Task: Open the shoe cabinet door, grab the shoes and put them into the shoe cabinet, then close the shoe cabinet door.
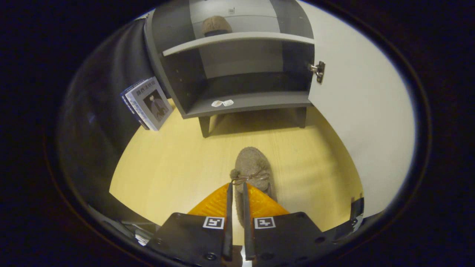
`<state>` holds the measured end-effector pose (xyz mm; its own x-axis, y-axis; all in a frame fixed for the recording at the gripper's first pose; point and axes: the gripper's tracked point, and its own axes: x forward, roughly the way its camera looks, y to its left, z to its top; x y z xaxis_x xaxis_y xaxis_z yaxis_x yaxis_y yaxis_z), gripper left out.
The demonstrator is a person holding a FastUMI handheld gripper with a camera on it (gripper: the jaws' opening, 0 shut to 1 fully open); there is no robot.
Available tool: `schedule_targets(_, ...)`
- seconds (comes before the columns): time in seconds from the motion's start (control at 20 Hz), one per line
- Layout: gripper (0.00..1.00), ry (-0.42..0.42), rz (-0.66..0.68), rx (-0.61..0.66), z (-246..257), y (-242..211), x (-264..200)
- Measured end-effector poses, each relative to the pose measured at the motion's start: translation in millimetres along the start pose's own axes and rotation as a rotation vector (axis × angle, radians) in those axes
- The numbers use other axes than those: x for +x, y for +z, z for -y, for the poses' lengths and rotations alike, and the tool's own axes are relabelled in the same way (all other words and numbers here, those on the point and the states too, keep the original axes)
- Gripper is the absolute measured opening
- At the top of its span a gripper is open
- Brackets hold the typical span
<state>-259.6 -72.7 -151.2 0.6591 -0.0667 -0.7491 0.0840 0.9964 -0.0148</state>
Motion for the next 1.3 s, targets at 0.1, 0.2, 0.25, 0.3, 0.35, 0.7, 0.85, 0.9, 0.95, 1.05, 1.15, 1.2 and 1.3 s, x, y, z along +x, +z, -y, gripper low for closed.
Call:
schedule_targets(0.1,0.15,-0.002,-0.033,-0.01,-0.7,-6.2,4.1)
schedule_targets(0.2,0.15,-0.002,-0.07,-0.018,-1.1,-15.7,7.7)
schedule_targets(0.25,0.15,-0.005,-0.086,-0.023,-1.1,-19.5,8.8)
schedule_targets(0.3,0.15,-0.012,-0.103,-0.029,0.6,-23.5,9.7)
schedule_targets(0.35,0.15,-0.018,-0.124,-0.034,1.9,-29.5,10.9)
schedule_targets(0.7,0.18,-0.044,-0.212,-0.026,5.4,-51.6,14.6)
schedule_targets(0.85,0.2,-0.05,-0.219,-0.027,5.6,-53.5,18.8)
schedule_targets(0.9,0.19,-0.05,-0.22,-0.028,5.7,-53.5,20.3)
schedule_targets(0.95,0.19,-0.052,-0.222,-0.031,5.9,-53.7,21.3)
schedule_targets(1.05,0.18,-0.059,-0.213,-0.045,8.1,-52.4,24.0)
schedule_targets(1.15,0.18,-0.071,-0.199,-0.058,9.6,-54.8,27.5)
schedule_targets(1.2,0.15,-0.071,-0.182,-0.076,11.1,-50.4,29.6)
schedule_targets(1.3,0.07,-0.073,-0.167,-0.087,14.1,-50.3,37.3)
